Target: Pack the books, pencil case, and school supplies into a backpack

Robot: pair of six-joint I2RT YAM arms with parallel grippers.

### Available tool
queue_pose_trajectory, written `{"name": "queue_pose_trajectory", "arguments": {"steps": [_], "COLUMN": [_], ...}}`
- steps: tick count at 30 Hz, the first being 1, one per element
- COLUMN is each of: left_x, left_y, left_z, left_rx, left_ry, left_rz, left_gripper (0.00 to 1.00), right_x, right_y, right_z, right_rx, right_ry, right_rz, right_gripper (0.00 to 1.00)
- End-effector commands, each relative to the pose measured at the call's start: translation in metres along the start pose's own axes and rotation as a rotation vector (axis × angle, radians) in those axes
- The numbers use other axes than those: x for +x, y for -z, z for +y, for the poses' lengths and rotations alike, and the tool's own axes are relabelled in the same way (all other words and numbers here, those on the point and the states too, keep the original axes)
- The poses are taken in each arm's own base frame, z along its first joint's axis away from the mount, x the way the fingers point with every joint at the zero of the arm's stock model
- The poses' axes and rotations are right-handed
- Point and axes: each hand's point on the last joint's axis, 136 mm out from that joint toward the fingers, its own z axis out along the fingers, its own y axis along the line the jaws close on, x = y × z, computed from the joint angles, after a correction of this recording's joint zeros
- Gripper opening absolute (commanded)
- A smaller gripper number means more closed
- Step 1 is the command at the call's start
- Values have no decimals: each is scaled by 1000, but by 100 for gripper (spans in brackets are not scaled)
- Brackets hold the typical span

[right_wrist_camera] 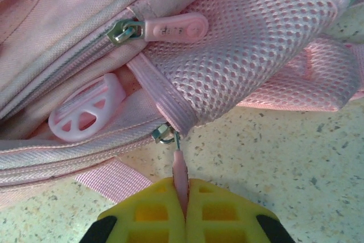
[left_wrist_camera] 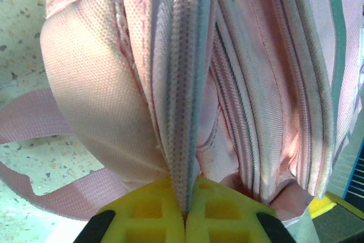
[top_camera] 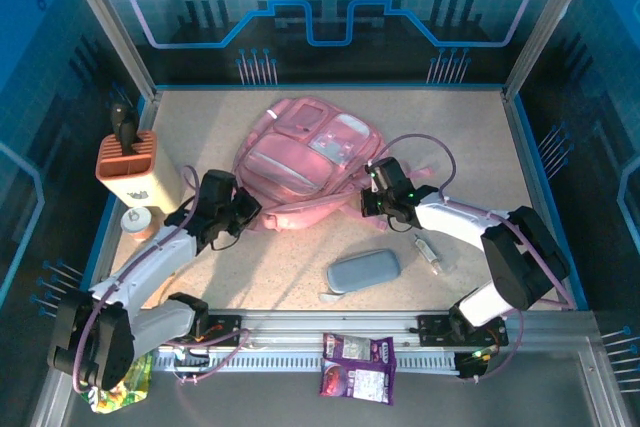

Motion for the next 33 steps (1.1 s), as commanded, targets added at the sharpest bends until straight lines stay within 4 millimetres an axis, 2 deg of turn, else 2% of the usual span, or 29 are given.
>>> {"name": "queue_pose_trajectory", "arguments": {"steps": [1,2,4,9,11,15,18,21,24,29,33], "left_x": [-20,-18,-15,-4,2,20,35,49,65,85,99], "left_y": [12,14,18,28,31,31,24,17,8,-7,-19], "left_z": [-8,-8,-9,-11,-13,-33,-48,-63,-79,-98,-114], "left_rx": [-2,1,25,65,65,105,116,129,161,182,213], "left_ry": [-68,-66,-63,-69,-77,-134,-156,-191,-211,-242,-242], "left_rz": [-64,-58,-56,-54,-55,-57,-28,-22,0,16,51], "left_gripper": [8,12,22,45,48,54,56,57,59,60,61], "right_x": [-13,-12,-15,-25,-44,-64,-72,-86,-91,-96,-96], "right_y": [15,20,29,42,47,33,18,4,-7,-22,-36], "right_z": [-5,-2,7,25,35,34,21,22,16,14,20], "right_rx": [-3,-25,-77,-178,-218,-215,-169,-198,-127,-93,-93], "right_ry": [-27,-32,-40,-113,-146,-230,-301,-360,-379,-429,-438], "right_rz": [-36,-33,-34,-11,-10,19,45,35,78,78,119], "right_gripper": [0,4,26,54,62,72,75,75,74,67,59]}}
